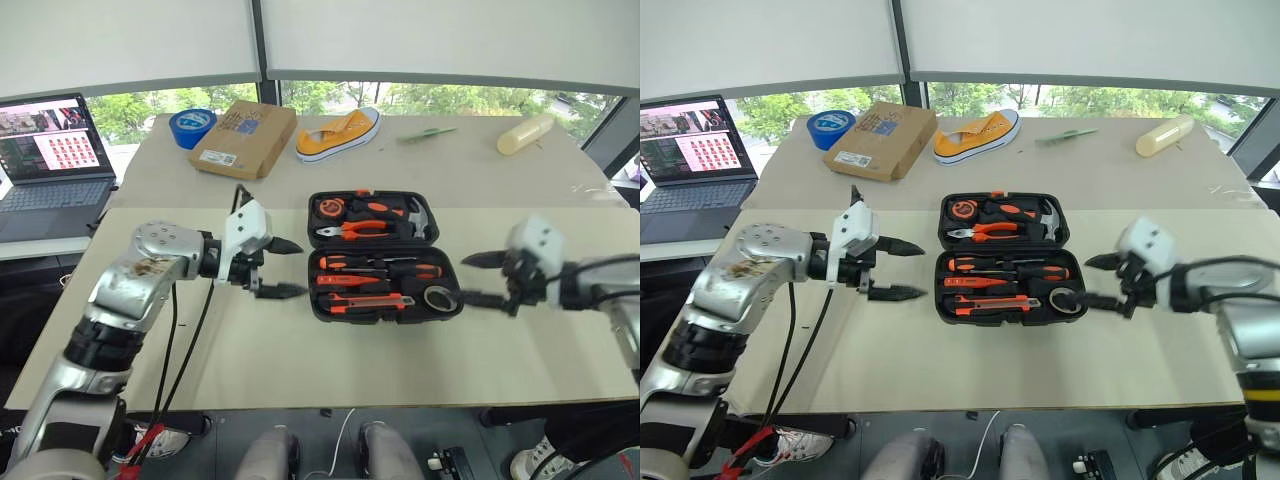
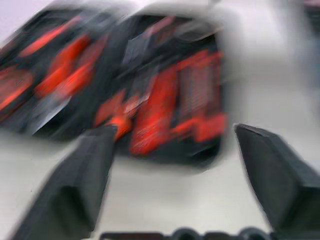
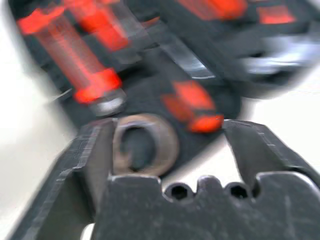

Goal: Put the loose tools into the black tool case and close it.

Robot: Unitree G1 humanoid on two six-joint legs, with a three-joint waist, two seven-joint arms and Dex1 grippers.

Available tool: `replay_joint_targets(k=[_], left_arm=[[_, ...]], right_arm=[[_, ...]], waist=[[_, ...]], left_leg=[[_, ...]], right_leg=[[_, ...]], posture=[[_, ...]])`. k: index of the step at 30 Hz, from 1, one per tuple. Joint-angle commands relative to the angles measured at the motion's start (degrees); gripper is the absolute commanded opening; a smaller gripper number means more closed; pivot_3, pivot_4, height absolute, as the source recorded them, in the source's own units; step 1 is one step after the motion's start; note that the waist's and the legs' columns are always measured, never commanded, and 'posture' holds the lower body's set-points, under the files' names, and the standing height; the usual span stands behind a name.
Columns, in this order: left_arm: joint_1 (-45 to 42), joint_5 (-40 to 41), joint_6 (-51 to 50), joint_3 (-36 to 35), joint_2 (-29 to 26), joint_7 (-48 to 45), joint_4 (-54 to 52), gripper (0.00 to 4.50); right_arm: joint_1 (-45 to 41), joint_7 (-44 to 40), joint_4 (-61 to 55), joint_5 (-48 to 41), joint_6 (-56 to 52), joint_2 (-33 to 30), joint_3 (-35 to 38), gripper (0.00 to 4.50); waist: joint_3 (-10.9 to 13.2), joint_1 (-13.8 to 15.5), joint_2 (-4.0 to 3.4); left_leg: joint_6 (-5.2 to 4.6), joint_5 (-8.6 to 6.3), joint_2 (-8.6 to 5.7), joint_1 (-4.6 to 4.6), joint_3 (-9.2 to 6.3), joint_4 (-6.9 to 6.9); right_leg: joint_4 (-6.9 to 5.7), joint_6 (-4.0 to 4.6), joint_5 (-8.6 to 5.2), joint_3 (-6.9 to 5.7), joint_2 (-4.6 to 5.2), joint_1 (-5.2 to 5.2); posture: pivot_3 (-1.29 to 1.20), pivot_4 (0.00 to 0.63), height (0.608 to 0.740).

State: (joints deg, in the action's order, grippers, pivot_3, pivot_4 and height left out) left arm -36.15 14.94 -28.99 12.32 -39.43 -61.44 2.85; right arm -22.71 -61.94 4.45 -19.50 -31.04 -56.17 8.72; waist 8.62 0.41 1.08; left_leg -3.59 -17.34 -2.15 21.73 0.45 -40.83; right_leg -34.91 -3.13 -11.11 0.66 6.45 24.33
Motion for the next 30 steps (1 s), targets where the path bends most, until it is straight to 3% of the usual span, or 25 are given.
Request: replay_joint_targets(k=[1, 7, 9, 18, 24, 30], left_arm=[[-1.7, -4.7, 2.8, 0.6, 3.1, 5.2, 5.6, 2.3], [-3.4, -7.4, 4.9, 2.1, 8.6, 6.2, 10.9, 0.02], [-3.8, -7.0, 4.3, 2.5, 10.1, 5.2, 10.7, 0.0], [-1.1, -5.9, -0.1, 4.7, 11.8, 1.8, 4.3, 0.0], [4.9, -2.4, -1.1, 5.1, 9.9, -2.9, -4.5, 0.0], [9.1, -1.4, -2.2, 4.4, 6.5, -6.0, -9.3, 0.0]], right_arm=[[-2.5, 5.2, 9.1, 3.4, 5.3, 2.0, 1.1, 2.38], [-3.2, 8.2, 13.5, 7.4, 9.9, 6.5, -2.3, 0.28], [-3.7, 8.5, 14.2, 9.2, 11.2, 8.3, -5.0, 0.04], [-6.2, 6.8, 13.7, 10.5, 13.9, 12.8, -8.7, 0.04], [1.0, -0.7, 4.4, 6.7, 13.4, 10.1, -7.7, 0.04], [7.9, -0.9, -3.1, 5.3, 11.4, 8.1, -5.1, 0.04]], waist=[[0.0, 0.0, 0.0], [0.0, 0.0, -0.01], [0.0, -0.1, -0.01], [0.0, -0.7, -0.01], [0.0, -0.7, -0.04], [0.0, -0.6, -0.04]], left_leg=[[0.04, 0.02, 0.01, 0.01, 0.0, 0.01], [0.4, 0.23, -0.03, 0.36, 0.04, -0.02], [0.41, 0.24, -0.03, 0.39, 0.07, -0.01], [0.42, 0.25, -0.05, 0.57, 0.06, -0.06], [0.43, 0.25, -0.02, 0.69, 0.05, 0.05], [0.4, 0.23, -0.03, 0.73, 0.06, 0.02]], right_leg=[[-0.02, 0.0, 0.0, -0.01, -0.01, 0.01], [-0.03, -0.01, 0.01, 0.01, 0.05, 0.3], [-0.06, -0.02, 0.01, 0.04, 0.06, 0.36], [-0.1, -0.04, 0.03, 0.07, 0.07, 0.56], [-0.12, -0.04, 0.03, 0.08, 0.04, 0.8], [-0.08, -0.04, 0.03, 0.09, 0.06, 0.8]], posture=[[0.0, 0.15, 0.735], [0.0, 0.15, 0.735], [0.0, 0.15, 0.735], [0.0, 0.15, 0.735], [0.0, 0.15, 0.735], [0.0, 0.15, 0.735]])
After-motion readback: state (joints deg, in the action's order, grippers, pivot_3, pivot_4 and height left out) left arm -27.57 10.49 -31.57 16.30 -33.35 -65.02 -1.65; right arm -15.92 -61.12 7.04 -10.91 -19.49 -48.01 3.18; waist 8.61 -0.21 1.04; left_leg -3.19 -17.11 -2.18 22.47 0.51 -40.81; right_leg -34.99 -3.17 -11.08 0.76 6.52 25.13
